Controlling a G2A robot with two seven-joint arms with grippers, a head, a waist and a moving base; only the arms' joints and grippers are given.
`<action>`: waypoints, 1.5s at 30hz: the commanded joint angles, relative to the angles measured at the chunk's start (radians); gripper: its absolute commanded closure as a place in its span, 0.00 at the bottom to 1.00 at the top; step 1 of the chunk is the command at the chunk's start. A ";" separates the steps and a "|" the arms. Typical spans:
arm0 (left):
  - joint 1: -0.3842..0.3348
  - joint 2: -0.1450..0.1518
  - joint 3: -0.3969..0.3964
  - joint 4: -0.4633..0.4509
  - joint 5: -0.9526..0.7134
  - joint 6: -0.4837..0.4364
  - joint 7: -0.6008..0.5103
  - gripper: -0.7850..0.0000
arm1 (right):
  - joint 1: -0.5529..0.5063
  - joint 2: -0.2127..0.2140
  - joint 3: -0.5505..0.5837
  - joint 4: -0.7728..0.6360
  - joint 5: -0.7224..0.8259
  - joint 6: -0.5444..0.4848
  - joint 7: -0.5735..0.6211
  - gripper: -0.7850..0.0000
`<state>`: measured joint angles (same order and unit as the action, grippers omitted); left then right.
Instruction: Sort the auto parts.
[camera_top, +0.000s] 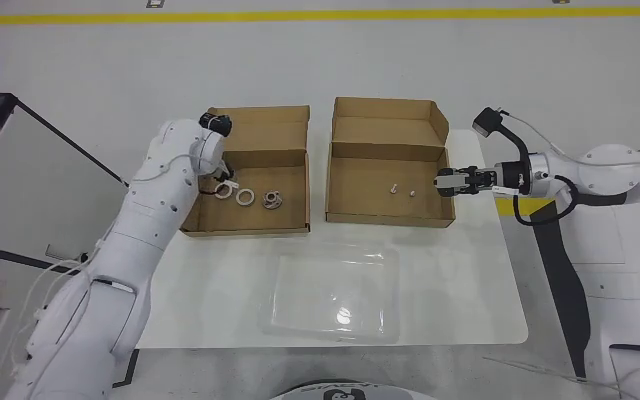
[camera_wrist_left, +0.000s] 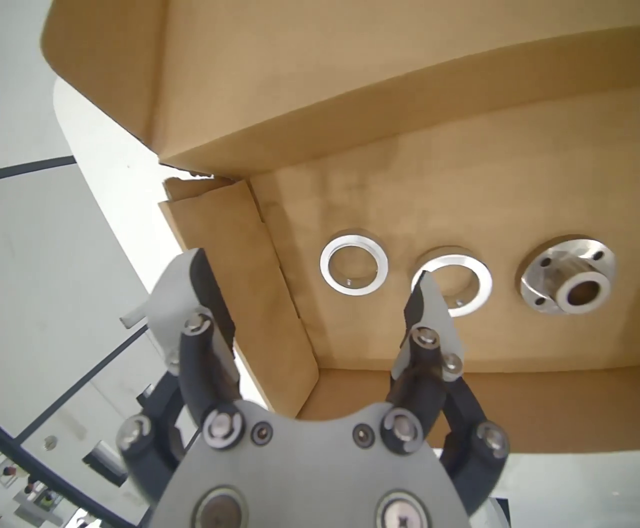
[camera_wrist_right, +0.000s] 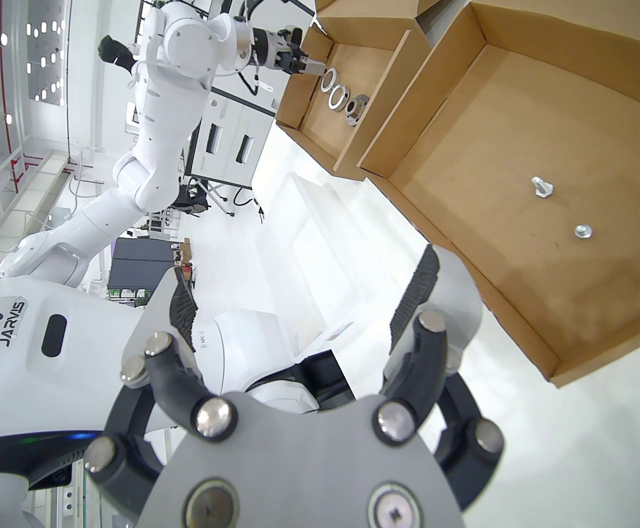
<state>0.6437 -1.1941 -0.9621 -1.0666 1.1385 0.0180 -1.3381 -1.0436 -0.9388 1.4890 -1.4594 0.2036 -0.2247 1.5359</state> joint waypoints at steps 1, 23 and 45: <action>0.020 0.012 -0.041 -0.067 -0.018 -0.010 -0.020 0.00 | 0.000 0.000 0.000 0.000 0.000 0.000 0.000 0.00; 0.294 0.131 -0.585 -0.417 -1.018 -0.302 -0.198 0.00 | 0.000 0.000 0.000 0.000 0.000 0.000 0.000 0.00; 0.328 0.176 -0.623 -0.426 -1.193 -0.302 -0.198 0.00 | 0.000 0.000 0.000 0.000 0.000 0.000 0.000 0.00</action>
<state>0.9722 -1.0177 -1.5854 -1.4930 -0.0545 -0.2844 -1.5359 -1.0436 -0.9388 1.4890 -1.4594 0.2036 -0.2247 1.5359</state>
